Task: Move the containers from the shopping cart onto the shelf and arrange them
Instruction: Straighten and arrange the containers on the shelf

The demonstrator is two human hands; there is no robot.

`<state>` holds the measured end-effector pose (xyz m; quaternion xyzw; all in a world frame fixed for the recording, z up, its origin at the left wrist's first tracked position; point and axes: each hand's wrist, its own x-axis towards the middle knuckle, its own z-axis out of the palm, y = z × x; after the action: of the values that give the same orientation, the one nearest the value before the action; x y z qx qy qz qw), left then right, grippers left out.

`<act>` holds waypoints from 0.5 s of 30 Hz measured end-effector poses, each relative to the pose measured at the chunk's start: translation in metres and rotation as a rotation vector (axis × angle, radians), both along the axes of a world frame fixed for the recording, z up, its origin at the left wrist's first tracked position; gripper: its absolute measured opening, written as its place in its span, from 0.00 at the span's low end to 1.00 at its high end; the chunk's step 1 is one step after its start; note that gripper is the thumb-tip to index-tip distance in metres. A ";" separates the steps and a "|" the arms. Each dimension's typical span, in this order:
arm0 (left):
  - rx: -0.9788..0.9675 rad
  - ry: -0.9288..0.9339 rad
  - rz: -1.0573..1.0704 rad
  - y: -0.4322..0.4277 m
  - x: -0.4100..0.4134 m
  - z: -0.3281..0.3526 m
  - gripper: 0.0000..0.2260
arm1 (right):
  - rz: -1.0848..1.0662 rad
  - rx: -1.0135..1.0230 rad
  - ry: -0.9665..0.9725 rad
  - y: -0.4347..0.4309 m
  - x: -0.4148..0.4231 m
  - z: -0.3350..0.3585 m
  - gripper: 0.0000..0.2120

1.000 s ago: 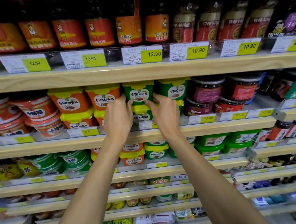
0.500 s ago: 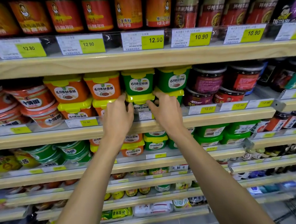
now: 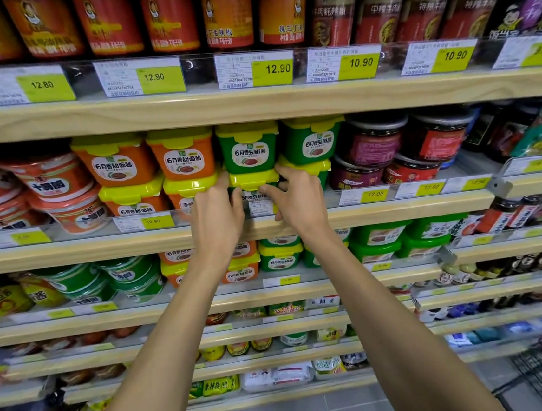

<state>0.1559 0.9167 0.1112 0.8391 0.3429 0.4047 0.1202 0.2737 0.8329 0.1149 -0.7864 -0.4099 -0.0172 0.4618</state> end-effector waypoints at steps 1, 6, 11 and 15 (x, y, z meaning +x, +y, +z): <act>-0.001 0.003 0.003 -0.002 -0.001 0.000 0.12 | 0.001 -0.001 -0.003 -0.001 -0.001 -0.001 0.09; -0.041 0.022 -0.011 -0.002 -0.005 0.002 0.13 | 0.007 -0.019 -0.009 -0.003 -0.003 0.001 0.15; -0.047 0.083 0.011 -0.002 -0.013 0.007 0.16 | 0.015 -0.112 0.026 -0.011 -0.002 0.005 0.27; 0.069 0.011 0.033 -0.012 -0.022 0.011 0.14 | -0.117 -0.148 -0.120 -0.031 -0.001 0.006 0.23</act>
<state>0.1339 0.9047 0.1220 0.8391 0.3434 0.4137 0.0826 0.2723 0.8020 0.1210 -0.8385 -0.3901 -0.0608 0.3756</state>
